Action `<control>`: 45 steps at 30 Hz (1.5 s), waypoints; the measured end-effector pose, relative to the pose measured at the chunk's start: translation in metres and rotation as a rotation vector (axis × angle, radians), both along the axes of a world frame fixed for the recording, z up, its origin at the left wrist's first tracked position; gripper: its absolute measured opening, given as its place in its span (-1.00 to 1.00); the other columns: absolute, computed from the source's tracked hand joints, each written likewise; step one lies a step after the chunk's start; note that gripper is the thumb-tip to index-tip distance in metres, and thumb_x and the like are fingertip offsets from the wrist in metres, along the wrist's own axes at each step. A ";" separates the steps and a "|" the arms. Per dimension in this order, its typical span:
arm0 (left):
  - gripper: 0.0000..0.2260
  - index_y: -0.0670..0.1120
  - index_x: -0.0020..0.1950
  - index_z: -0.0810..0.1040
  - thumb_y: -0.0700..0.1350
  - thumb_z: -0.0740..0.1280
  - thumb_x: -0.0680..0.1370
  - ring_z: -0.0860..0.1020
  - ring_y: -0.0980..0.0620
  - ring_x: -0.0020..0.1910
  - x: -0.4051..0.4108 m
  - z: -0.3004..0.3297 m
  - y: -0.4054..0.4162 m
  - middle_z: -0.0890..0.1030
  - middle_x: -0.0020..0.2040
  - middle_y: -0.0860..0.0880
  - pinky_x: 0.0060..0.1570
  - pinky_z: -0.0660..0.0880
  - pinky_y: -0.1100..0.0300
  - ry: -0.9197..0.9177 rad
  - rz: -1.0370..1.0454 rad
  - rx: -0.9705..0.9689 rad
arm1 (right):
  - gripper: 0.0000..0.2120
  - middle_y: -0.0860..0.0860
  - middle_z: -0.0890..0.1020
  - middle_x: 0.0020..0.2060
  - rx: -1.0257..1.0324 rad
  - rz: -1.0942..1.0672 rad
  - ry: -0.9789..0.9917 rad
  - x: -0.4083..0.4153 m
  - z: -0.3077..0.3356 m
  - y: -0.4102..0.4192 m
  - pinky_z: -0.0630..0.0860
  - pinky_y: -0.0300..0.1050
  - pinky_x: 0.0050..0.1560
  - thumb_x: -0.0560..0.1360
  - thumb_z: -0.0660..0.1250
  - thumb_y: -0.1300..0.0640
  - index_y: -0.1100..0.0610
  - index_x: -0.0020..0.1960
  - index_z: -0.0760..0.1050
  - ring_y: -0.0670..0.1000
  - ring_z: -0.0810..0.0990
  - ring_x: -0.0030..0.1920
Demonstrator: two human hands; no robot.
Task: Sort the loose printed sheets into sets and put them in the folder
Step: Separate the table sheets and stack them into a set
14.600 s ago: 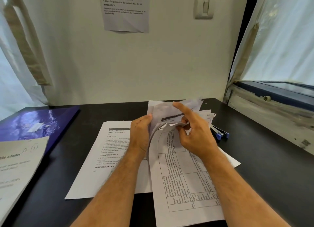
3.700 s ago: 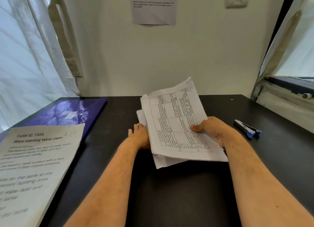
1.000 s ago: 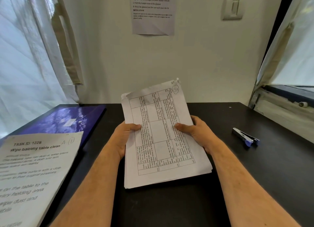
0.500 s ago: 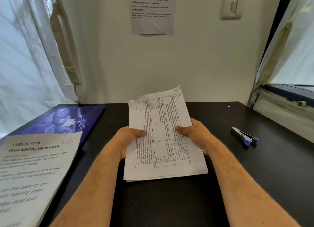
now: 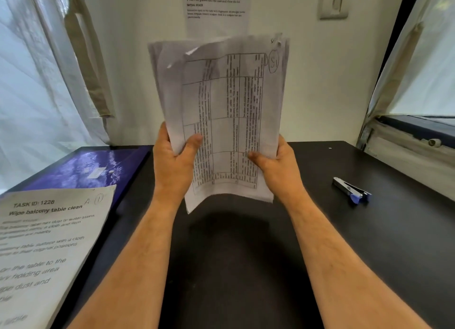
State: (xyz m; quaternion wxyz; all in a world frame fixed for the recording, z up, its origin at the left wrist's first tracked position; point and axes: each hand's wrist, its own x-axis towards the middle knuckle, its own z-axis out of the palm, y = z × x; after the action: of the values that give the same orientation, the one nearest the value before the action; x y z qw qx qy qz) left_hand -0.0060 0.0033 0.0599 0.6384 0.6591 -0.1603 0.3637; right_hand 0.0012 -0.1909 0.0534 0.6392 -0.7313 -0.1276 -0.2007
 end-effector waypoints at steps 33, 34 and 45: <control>-0.80 0.02 0.19 0.60 -0.12 0.40 0.57 0.71 0.05 -0.02 0.012 -0.029 0.004 0.73 0.01 0.04 -0.08 0.64 0.09 0.519 -0.223 -0.059 | -0.74 -0.03 0.72 0.04 0.041 0.062 0.147 0.008 -0.009 -0.022 0.66 0.06 0.03 0.52 0.43 0.12 0.02 0.20 0.55 -0.03 0.72 0.00; -0.79 0.01 0.19 0.60 -0.13 0.41 0.56 0.71 0.04 -0.03 0.011 -0.028 0.006 0.73 0.01 0.02 -0.07 0.63 0.06 0.572 -0.254 -0.071 | -0.76 -0.03 0.72 0.03 0.043 0.085 0.176 0.006 -0.007 -0.025 0.66 0.06 0.01 0.53 0.42 0.10 0.01 0.19 0.54 -0.02 0.73 -0.01; -0.74 -0.10 0.28 0.56 -0.24 0.36 0.59 0.67 -0.25 0.10 0.012 -0.040 0.015 0.69 0.13 -0.20 0.00 0.61 -0.17 1.124 -0.592 -0.079 | -0.84 0.03 0.75 -0.08 0.105 0.013 0.561 0.017 -0.021 -0.041 0.65 0.16 0.03 0.61 0.32 0.04 0.06 0.14 0.57 0.09 0.74 -0.10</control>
State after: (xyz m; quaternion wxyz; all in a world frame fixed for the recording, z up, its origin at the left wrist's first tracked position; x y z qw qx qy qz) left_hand 0.0056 0.0186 0.0202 0.7223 0.6533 0.0372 -0.2238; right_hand 0.0181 -0.2317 0.0326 0.6879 -0.7233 0.0603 0.0074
